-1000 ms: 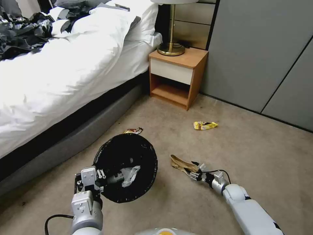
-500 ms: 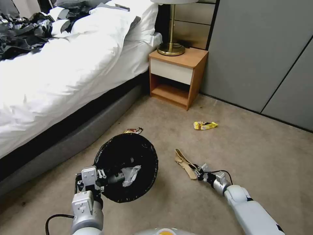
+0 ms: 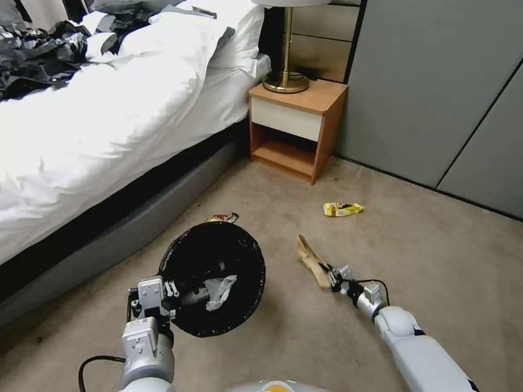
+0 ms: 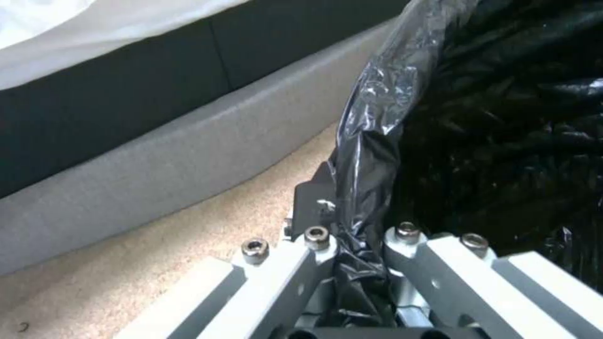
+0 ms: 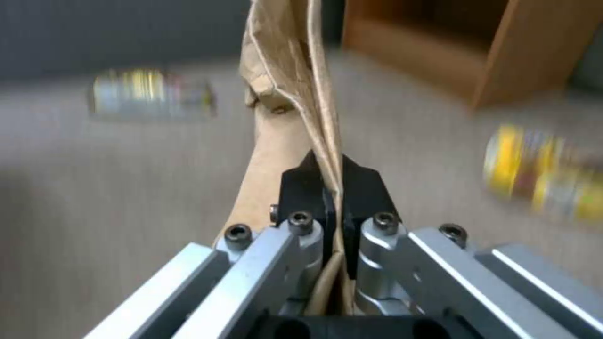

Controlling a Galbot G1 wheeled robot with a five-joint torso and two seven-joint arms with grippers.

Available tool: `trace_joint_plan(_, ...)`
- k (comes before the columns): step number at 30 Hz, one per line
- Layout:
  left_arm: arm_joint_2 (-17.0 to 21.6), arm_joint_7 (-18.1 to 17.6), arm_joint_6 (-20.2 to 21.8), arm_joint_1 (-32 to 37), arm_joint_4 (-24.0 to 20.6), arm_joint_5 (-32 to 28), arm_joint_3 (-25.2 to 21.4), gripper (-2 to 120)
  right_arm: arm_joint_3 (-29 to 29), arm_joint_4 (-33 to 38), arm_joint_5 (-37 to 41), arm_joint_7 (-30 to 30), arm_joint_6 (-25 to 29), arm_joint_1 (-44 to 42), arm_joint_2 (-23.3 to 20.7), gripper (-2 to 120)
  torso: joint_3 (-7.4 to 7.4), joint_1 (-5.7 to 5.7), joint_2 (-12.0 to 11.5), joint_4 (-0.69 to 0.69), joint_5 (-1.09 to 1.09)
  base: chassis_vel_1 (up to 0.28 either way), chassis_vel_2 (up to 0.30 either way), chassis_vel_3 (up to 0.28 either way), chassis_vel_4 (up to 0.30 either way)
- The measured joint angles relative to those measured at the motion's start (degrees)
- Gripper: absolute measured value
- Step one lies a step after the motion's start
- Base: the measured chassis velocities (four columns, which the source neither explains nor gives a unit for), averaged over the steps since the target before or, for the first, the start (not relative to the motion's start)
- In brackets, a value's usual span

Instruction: Pick up the trash bin, then pick up the garbage from the floor and place it into the trash bin.

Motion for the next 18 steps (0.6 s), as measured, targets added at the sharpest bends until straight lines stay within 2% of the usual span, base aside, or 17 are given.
trace_joint_plan(1,0.1,0.0,0.0,0.0,0.1,0.0,0.0,1,0.5,4.6,1.5,1.0,0.2,-1.2,0.0,0,0.0,0.0,0.0,0.02,-0.02,0.0,0.0,0.0,0.0)
trace_joint_plan(3,0.2,0.0,0.0,0.0,0.1,0.0,0.0,1,0.7,6.7,2.1,1.3,0.2,-1.7,-0.1,0,0.0,0.0,0.0,0.02,-0.03,0.0,0.0,0.0,0.0)
trace_joint_plan(7,0.3,0.2,0.2,-0.3,0.7,-0.8,-0.2,1,1.9,27.6,6.2,2.9,-1.4,-6.4,-1.3,0,0.0,0.0,0.0,0.01,-0.03,0.0,0.0,0.0,0.0)
trace_joint_plan(8,0.3,0.2,0.2,-0.3,0.7,-0.8,-0.2,1,1.9,27.6,6.2,2.9,-1.4,-6.4,-1.3,0,0.0,0.0,0.0,0.01,-0.03,0.0,0.0,0.0,0.0)
trace_joint_plan(10,0.3,0.2,0.2,-0.3,1.1,-0.7,0.0,1,0.9,38.8,6.6,3.7,-2.7,-8.9,-1.8,0,-0.01,0.0,0.0,0.01,-0.04,0.0,0.0,0.0,0.0)
trace_joint_plan(12,0.2,0.2,0.1,-0.3,1.2,-0.6,0.2,1,0.5,41.1,6.5,3.8,-2.9,-9.6,-1.9,0,0.0,0.0,0.0,0.01,-0.03,0.0,0.0,0.0,0.0)
trace_joint_plan(14,0.2,0.2,0.1,-0.4,1.3,-0.4,0.6,1,-2.3,49.2,4.8,3.9,-3.3,-12.7,-2.2,0,0.0,0.0,0.0,0.01,-0.04,0.0,0.0,0.0,0.0)
trace_joint_plan(16,0.2,0.2,0.1,-0.4,1.4,-0.3,0.6,1,-3.1,50.7,4.0,3.9,-3.4,-13.6,-2.3,0,0.0,0.0,0.0,0.0,-0.03,0.0,0.0,0.0,0.0)
trace_joint_plan(18,0.2,0.2,0.0,-0.4,1.4,-0.2,0.6,1,-6.7,54.0,0.3,3.9,-3.2,-15.9,-2.7,0,0.0,0.0,0.0,0.0,-0.03,0.0,0.0,0.0,0.0)
